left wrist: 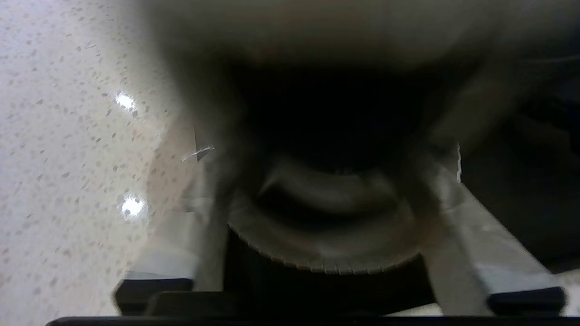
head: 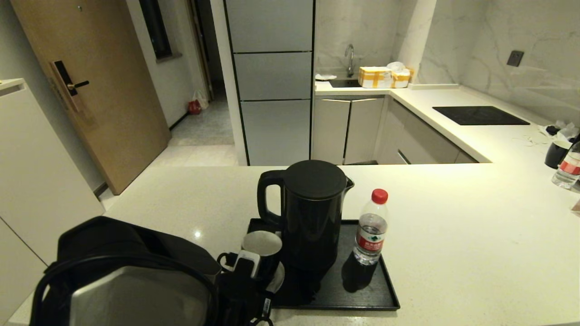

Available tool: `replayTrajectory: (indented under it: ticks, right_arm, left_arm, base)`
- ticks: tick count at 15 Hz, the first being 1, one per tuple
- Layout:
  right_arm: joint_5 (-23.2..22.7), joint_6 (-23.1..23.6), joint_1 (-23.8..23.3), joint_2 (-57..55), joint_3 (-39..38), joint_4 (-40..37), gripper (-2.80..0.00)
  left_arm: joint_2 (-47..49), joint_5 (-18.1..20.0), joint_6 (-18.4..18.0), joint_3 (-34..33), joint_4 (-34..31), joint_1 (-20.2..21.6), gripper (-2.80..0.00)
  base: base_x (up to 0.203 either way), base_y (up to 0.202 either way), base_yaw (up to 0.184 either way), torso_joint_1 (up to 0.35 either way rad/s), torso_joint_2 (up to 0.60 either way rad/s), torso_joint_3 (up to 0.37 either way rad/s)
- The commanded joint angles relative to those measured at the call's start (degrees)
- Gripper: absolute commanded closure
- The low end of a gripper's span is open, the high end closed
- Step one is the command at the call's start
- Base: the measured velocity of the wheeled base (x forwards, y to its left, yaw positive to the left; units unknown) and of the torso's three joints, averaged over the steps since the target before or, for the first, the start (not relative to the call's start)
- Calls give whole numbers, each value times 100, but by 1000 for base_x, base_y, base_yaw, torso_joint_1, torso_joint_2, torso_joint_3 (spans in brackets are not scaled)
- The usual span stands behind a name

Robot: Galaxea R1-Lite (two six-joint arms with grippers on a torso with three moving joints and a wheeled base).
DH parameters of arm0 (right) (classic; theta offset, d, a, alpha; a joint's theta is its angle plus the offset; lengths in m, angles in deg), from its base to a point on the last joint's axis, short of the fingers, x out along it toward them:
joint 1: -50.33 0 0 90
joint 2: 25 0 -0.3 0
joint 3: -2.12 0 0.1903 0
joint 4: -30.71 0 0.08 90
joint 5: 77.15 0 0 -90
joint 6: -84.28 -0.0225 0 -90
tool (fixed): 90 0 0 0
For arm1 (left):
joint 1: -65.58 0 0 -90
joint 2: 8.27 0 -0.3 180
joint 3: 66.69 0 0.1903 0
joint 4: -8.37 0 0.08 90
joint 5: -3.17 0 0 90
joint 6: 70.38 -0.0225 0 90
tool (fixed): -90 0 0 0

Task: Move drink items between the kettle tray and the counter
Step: Return the tea cup to its original position

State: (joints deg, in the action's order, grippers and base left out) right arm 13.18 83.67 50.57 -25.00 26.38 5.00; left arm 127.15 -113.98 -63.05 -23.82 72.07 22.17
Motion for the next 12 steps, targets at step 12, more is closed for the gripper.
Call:
replayTrajectory:
  ticks: [12]
  right_arm:
    - [2, -1, 2, -9, -1, -3, 0]
  left_arm:
    - [19, -18, 23, 1, 60, -36, 0]
  base:
    - [0, 0, 0, 0, 0, 0]
